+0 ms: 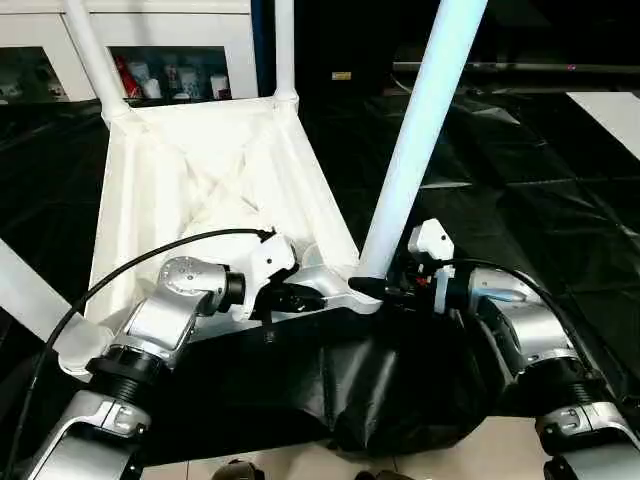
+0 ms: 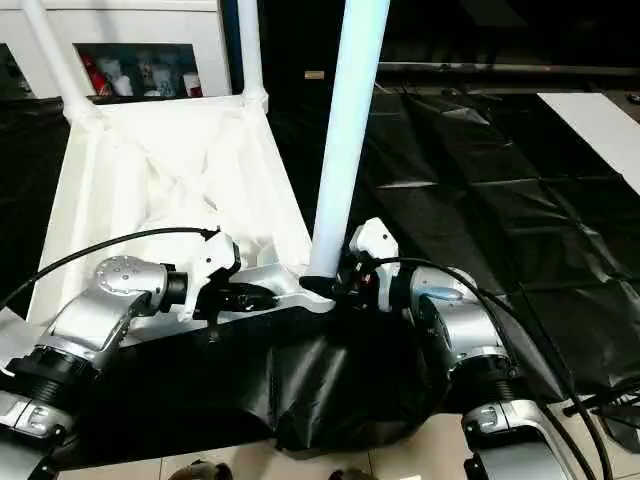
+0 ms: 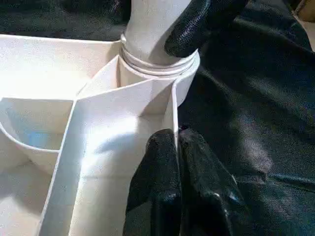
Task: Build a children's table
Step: Rotate leg to tighten
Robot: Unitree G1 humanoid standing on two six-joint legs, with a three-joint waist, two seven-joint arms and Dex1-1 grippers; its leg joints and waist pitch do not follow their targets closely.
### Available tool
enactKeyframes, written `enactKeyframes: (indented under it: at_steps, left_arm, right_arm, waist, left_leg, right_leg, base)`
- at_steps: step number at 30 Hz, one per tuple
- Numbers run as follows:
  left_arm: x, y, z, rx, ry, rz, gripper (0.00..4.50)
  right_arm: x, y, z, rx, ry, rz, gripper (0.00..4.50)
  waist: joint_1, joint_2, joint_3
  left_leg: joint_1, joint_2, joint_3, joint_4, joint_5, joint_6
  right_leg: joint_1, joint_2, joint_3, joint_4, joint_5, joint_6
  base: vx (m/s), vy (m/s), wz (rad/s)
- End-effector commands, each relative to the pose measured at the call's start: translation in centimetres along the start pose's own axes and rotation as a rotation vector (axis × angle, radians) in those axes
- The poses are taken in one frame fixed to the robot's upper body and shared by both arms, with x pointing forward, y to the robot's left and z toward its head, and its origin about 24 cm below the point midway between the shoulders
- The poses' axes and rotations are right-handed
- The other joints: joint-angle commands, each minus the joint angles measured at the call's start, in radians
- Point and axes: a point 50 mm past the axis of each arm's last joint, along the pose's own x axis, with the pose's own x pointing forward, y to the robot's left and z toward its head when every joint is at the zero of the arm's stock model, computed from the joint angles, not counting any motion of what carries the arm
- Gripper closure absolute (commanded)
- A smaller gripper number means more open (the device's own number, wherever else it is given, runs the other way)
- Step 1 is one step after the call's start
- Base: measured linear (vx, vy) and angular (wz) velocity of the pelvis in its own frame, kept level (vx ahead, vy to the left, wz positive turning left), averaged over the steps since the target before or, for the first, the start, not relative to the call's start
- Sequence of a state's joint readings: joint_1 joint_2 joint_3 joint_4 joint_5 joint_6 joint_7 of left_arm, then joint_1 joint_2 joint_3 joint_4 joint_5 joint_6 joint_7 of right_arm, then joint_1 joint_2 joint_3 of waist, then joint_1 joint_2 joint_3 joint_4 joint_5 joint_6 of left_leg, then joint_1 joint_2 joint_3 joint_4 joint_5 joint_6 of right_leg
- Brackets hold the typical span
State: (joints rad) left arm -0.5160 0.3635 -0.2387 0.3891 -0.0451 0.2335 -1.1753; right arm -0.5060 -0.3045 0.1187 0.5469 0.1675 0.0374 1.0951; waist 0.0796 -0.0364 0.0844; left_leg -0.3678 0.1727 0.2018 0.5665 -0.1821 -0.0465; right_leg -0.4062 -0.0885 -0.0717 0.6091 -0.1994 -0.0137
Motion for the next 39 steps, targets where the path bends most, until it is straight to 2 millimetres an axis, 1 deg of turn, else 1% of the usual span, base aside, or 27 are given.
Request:
enactKeyframes:
  at_steps: [1,4,5,7,8,9,10,12,13,14,15,16,17,18,19,20,22,25,26,27,28,29,31,32,34,37,39]
  left_arm:
    - [1.0,-0.8,0.2,-0.016,-0.056,-0.053,4.50]
    - [1.3,-0.2,0.3,-0.013,-0.045,0.022,4.50]
    - [1.8,0.5,0.4,-0.017,-0.037,0.099,4.50]
    - [1.8,0.5,0.4,-0.017,-0.036,0.104,4.50]
    - [2.1,0.8,0.5,-0.021,-0.033,0.138,4.50]
    - [2.5,1.2,0.7,-0.028,-0.030,0.192,4.50]
    - [2.9,1.4,0.8,-0.033,-0.029,0.225,4.50]
    - [3.8,1.6,1.2,-0.054,-0.027,0.282,4.50]
    - [4.0,1.6,1.3,-0.058,-0.028,0.289,4.50]
    - [5.8,1.4,1.9,-0.078,-0.031,0.329,4.50]
    - [6.3,1.3,2.2,-0.081,-0.034,0.335,4.50]
    - [6.6,1.2,2.3,-0.082,-0.035,0.338,4.50]
    - [7.0,0.9,2.5,-0.081,-0.038,0.327,4.50]
    - [7.0,0.9,2.5,-0.081,-0.038,0.327,4.50]
    - [7.5,0.6,2.8,-0.072,-0.047,0.306,4.50]
    - [8.3,0.2,3.2,-0.063,-0.056,0.285,4.50]
    - [8.4,0.2,3.4,-0.061,-0.060,0.283,4.50]
    - [8.1,0.5,3.3,-0.056,-0.062,0.289,4.50]
    - [7.9,0.7,3.3,-0.053,-0.062,0.294,4.50]
    - [7.7,0.8,3.2,-0.049,-0.061,0.296,4.50]
    - [7.5,0.9,3.1,-0.043,-0.059,0.298,4.50]
    - [7.3,1.0,3.0,-0.039,-0.061,0.291,4.50]
    - [7.0,1.0,2.9,-0.035,-0.060,0.278,4.50]
    - [6.5,1.0,2.7,-0.033,-0.059,0.260,4.50]
    - [6.3,1.1,2.5,-0.035,-0.057,0.252,4.50]
    - [5.1,1.1,1.8,-0.017,-0.044,0.190,4.50]
    - [4.6,1.0,1.6,-0.016,-0.040,0.169,4.50]
  right_arm:
    - [0.5,0.9,-0.9,0.030,0.030,0.048,2.46]
    - [0.7,0.5,-1.3,0.034,0.044,-0.031,2.46]
    - [1.0,-0.1,-1.8,0.044,0.065,-0.152,2.46]
    - [1.1,-0.2,-1.8,0.045,0.067,-0.161,2.47]
    - [1.3,-0.5,-2.1,0.062,0.075,-0.225,2.47]
    - [1.6,-0.9,-2.4,0.098,0.080,-0.318,2.47]
    - [1.8,-1.1,-2.6,0.123,0.084,-0.375,2.49]
    - [2.5,-1.4,-3.0,0.191,0.087,-0.513,2.50]
    - [2.7,-1.4,-3.1,0.207,0.087,-0.543,2.50]
    - [3.9,-1.4,-3.4,0.293,0.095,-0.700,2.50]
    - [4.3,-1.3,-3.5,0.316,0.091,-0.729,2.50]
    - [4.6,-1.3,-3.5,0.329,0.088,-0.741,2.50]
    - [5.0,-1.1,-3.4,0.337,0.086,-0.738,2.50]
    - [5.0,-1.1,-3.4,0.337,0.086,-0.738,2.50]
    - [5.5,-0.8,-3.3,0.332,0.084,-0.729,2.50]
    - [6.3,-0.5,-3.0,0.332,0.073,-0.712,2.50]
    - [6.6,-0.4,-2.7,0.326,0.062,-0.700,2.50]
    - [6.5,-0.6,-2.3,0.309,0.035,-0.681,2.50]
    - [6.5,-0.7,-2.1,0.298,0.020,-0.671,1.94]
    - [6.3,-0.8,-1.9,0.286,0.013,-0.662,1.80]
    - [6.2,-0.9,-1.7,0.273,0.008,-0.653,1.80]
    - [6.0,-1.0,-1.6,0.258,0.007,-0.641,1.78]
    - [5.6,-1.2,-1.4,0.231,0.000,-0.610,1.52]
    - [5.2,-1.3,-1.0,0.205,-0.010,-0.554,1.40]
    - [5.0,-1.3,-0.9,0.193,-0.016,-0.521,1.30]
    - [3.3,-0.8,-0.6,0.077,0.014,-0.304,1.30]
    - [2.7,-0.6,-0.6,0.049,0.026,-0.243,1.30]
  waist:
    - [0.000,-0.007,-0.049]
    - [0.000,-0.006,-0.047]
    - [-0.001,-0.006,-0.044]
    - [-0.003,-0.007,-0.042]
    - [-0.004,-0.007,-0.043]
    - [-0.006,-0.003,-0.040]
    - [-0.010,-0.005,-0.041]
    - [-0.017,-0.001,-0.042]
    - [-0.017,-0.001,-0.042]
    - [-0.020,0.004,-0.042]
    - [-0.022,0.004,-0.042]
    - [-0.021,0.003,-0.044]
    - [-0.019,0.003,-0.045]
    - [-0.018,0.004,-0.046]
    - [-0.017,0.006,-0.045]
    - [-0.017,0.007,-0.048]
    - [-0.018,0.005,-0.047]
    - [-0.017,0.006,-0.045]
    - [-0.017,0.007,-0.043]
    - [-0.016,0.007,-0.043]
    - [-0.016,0.007,-0.042]
    - [-0.016,0.005,-0.044]
    - [-0.016,0.004,-0.044]
    - [-0.015,0.004,-0.046]
    - [-0.014,0.003,-0.046]
    - [-0.011,-0.001,-0.046]
    - [-0.008,-0.001,-0.046]
  left_leg:
    - [0.008,0.068,-0.028,-0.064,-0.157,0.096]
    - [0.010,0.068,-0.028,-0.066,-0.168,0.088]
    - [0.011,0.067,-0.028,-0.068,-0.184,0.077]
    - [0.012,0.066,-0.030,-0.071,-0.211,0.060]
    - [0.012,0.066,-0.033,-0.072,-0.227,0.048]
    - [0.012,0.067,-0.034,-0.074,-0.235,0.042]
    - [0.012,0.065,-0.035,-0.075,-0.247,0.033]
    - [0.013,0.065,-0.037,-0.077,-0.253,0.015]
    - [0.013,0.065,-0.037,-0.077,-0.253,0.015]
    - [0.013,0.064,-0.036,-0.077,-0.258,0.012]
    - [0.015,0.065,-0.035,-0.078,-0.261,0.008]
    - [0.015,0.064,-0.037,-0.077,-0.260,0.003]
    - [0.011,0.063,-0.036,-0.076,-0.251,0.010]
    - [0.012,0.063,-0.035,-0.075,-0.246,0.015]
    - [0.012,0.062,-0.034,-0.074,-0.245,0.021]
    - [0.009,0.062,-0.033,-0.073,-0.226,0.033]
    - [0.007,0.061,-0.033,-0.073,-0.218,0.040]
    - [0.008,0.061,-0.032,-0.074,-0.234,0.044]
    - [0.011,0.062,-0.033,-0.076,-0.259,0.038]
    - [0.012,0.062,-0.033,-0.076,-0.266,0.036]
    - [0.013,0.064,-0.034,-0.077,-0.275,0.033]
    - [0.009,0.064,-0.035,-0.077,-0.267,0.036]
    - [0.007,0.064,-0.035,-0.076,-0.252,0.041]
    - [0.006,0.063,-0.034,-0.074,-0.236,0.048]
    - [0.004,0.063,-0.031,-0.071,-0.206,0.071]
    - [0.002,0.063,-0.031,-0.068,-0.184,0.095]
    - [0.001,0.066,-0.031,-0.067,-0.173,0.107]
  right_leg:
    - [0.045,-0.075,0.059,-0.077,-0.189,-0.246]
    - [0.043,-0.075,0.059,-0.079,-0.206,-0.244]
    - [0.041,-0.075,0.060,-0.084,-0.239,-0.235]
    - [0.041,-0.078,0.060,-0.090,-0.297,-0.222]
    - [0.041,-0.081,0.061,-0.095,-0.350,-0.200]
    - [0.037,-0.079,0.062,-0.096,-0.362,-0.195]
    - [0.038,-0.079,0.061,-0.098,-0.382,-0.186]
    - [0.035,-0.077,0.061,-0.099,-0.368,-0.186]
    - [0.035,-0.077,0.061,-0.099,-0.368,-0.186]
    - [0.034,-0.075,0.062,-0.098,-0.352,-0.186]
    - [0.031,-0.075,0.063,-0.098,-0.350,-0.187]
    - [0.034,-0.076,0.062,-0.097,-0.344,-0.187]
    - [0.037,-0.077,0.062,-0.096,-0.321,-0.189]
    - [0.037,-0.076,0.062,-0.095,-0.303,-0.190]
    - [0.036,-0.075,0.063,-0.095,-0.288,-0.191]
    - [0.039,-0.074,0.062,-0.089,-0.239,-0.198]
    - [0.041,-0.072,0.061,-0.088,-0.215,-0.204]
    - [0.040,-0.074,0.061,-0.092,-0.241,-0.204]
    - [0.038,-0.075,0.061,-0.097,-0.286,-0.194]
    - [0.037,-0.075,0.061,-0.098,-0.297,-0.191]
    - [0.036,-0.075,0.062,-0.099,-0.309,-0.186]
    - [0.039,-0.075,0.061,-0.096,-0.296,-0.187]
    - [0.040,-0.075,0.061,-0.095,-0.274,-0.190]
    - [0.043,-0.076,0.061,-0.092,-0.251,-0.197]
    - [0.045,-0.076,0.061,-0.088,-0.206,-0.214]
    - [0.049,-0.075,0.059,-0.086,-0.187,-0.222]
    - [0.051,-0.076,0.059,-0.083,-0.176,-0.227]
  base:
    - [0.000,0.000,0.00]
    - [0.000,0.000,0.00]
    - [0.000,0.000,0.00]
    - [0.000,0.000,0.00]
    - [0.000,0.000,0.00]
    - [0.000,0.000,0.00]
    - [0.000,0.000,0.00]
    - [0.000,0.000,0.00]
    - [0.000,0.000,0.00]
    - [0.000,0.000,0.00]
    - [0.000,0.000,0.00]
    - [0.000,0.000,0.00]
    - [0.000,0.000,0.00]
    - [0.000,0.000,0.00]
    - [0.000,0.000,0.00]
    - [0.000,0.000,0.00]
    - [0.000,0.000,0.00]
    - [0.000,0.000,0.00]
    - [0.000,0.000,0.00]
    - [0.000,0.000,0.00]
    - [0.000,0.000,0.00]
    - [0.000,0.000,0.00]
    - [0.000,0.000,0.00]
    - [0.000,0.000,0.00]
    - [0.000,0.000,0.00]
    - [0.000,0.000,0.00]
    - [0.000,0.000,0.00]
